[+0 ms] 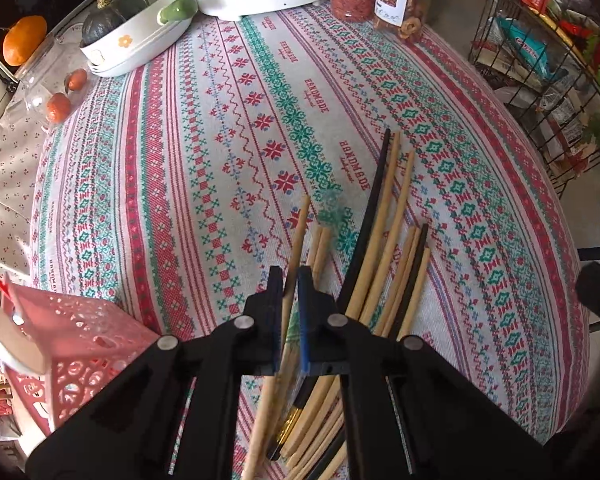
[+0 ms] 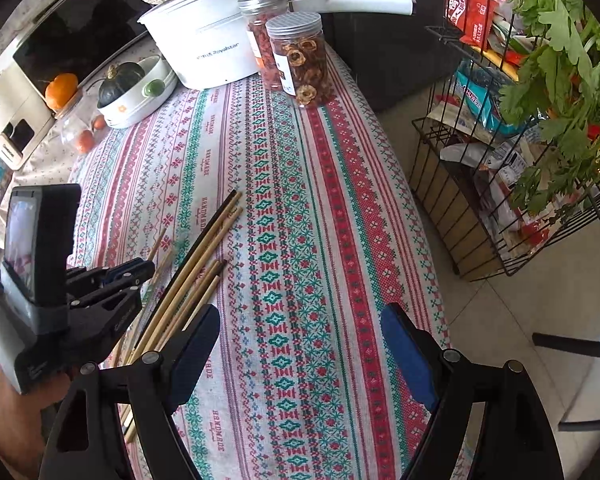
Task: Organize utensils
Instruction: 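Grasp a wooden chopstick from the pile with the left tool and lift, then carry the chopstick upright with the left tool while the right tool grasps another chopstick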
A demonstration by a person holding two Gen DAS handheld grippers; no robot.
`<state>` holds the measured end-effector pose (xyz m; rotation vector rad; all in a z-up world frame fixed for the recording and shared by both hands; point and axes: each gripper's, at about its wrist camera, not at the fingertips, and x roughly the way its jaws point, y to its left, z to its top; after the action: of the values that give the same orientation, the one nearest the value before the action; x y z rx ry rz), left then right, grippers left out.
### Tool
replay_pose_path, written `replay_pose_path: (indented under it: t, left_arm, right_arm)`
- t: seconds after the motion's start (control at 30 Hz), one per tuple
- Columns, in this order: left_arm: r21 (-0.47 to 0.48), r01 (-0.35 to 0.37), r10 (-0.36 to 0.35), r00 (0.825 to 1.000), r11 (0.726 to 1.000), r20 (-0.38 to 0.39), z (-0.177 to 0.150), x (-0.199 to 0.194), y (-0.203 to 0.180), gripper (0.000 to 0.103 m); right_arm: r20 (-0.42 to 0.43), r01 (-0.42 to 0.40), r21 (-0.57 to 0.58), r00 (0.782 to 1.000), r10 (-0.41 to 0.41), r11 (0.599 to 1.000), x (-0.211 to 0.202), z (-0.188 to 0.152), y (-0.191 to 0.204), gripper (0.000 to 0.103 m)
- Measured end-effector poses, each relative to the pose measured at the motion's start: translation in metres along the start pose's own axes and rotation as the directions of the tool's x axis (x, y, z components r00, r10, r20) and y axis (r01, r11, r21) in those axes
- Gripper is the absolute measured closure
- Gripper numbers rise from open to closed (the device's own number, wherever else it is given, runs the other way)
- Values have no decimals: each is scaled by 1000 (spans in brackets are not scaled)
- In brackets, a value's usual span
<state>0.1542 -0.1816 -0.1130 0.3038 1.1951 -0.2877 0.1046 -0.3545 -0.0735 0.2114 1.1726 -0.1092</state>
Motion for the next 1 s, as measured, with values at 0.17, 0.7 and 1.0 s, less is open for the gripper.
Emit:
replay_pose_path:
  t: [0.17,0.7,1.0]
  left_arm:
    - [10,37,-38,994,999,100,-16,-46,14,96]
    - [-50,231,-198,911,972,363,-94,-108,82,97]
    - [-36,276,-243,896,961,373,-111,-114,100,96]
  right_arm:
    - [-9,25,-36,1000,-26,999,4,-3,10,18]
    - [-106,-30,-65,994,23,997,51,-13,48,18]
    - [-137,-12,-21,991,9,1000,81,-11,65,41]
